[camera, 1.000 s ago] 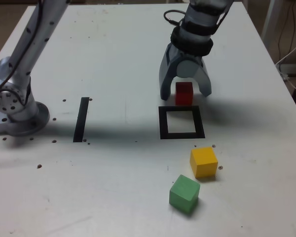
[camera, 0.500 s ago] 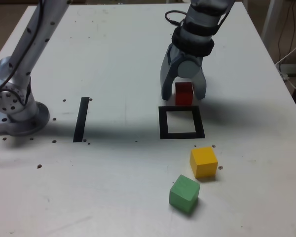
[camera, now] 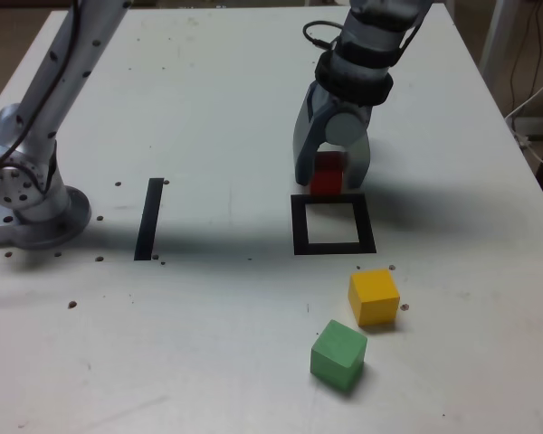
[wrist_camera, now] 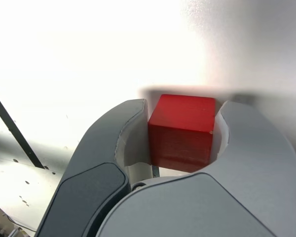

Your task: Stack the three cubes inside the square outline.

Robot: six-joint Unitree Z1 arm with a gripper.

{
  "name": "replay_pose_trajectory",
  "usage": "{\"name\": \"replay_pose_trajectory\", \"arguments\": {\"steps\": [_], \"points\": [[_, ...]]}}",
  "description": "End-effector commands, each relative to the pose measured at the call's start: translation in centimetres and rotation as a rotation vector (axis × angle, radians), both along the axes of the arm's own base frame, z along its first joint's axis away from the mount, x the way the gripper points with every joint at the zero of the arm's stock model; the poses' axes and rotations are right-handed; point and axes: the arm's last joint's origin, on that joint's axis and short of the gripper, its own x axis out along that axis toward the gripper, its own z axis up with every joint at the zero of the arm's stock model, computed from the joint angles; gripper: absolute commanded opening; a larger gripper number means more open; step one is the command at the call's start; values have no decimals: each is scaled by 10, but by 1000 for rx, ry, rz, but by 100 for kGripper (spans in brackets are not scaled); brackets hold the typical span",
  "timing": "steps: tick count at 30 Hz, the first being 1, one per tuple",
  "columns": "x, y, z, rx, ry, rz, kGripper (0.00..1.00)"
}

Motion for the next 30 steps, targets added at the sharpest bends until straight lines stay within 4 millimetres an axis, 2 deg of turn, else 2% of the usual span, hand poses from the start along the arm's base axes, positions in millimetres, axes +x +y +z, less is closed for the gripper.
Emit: {"name": "replay_pose_trajectory", "arguments": {"steps": [1, 8, 20, 24, 30], "points": [[-2, -5, 2, -4, 0, -11, 21], [-7, -30, 13, -9, -15, -44, 21], [-12, -75, 18, -19, -25, -79, 21], [-10, -81, 17, -23, -36, -78, 21], [-8, -77, 13, -19, -34, -68, 21]]}}
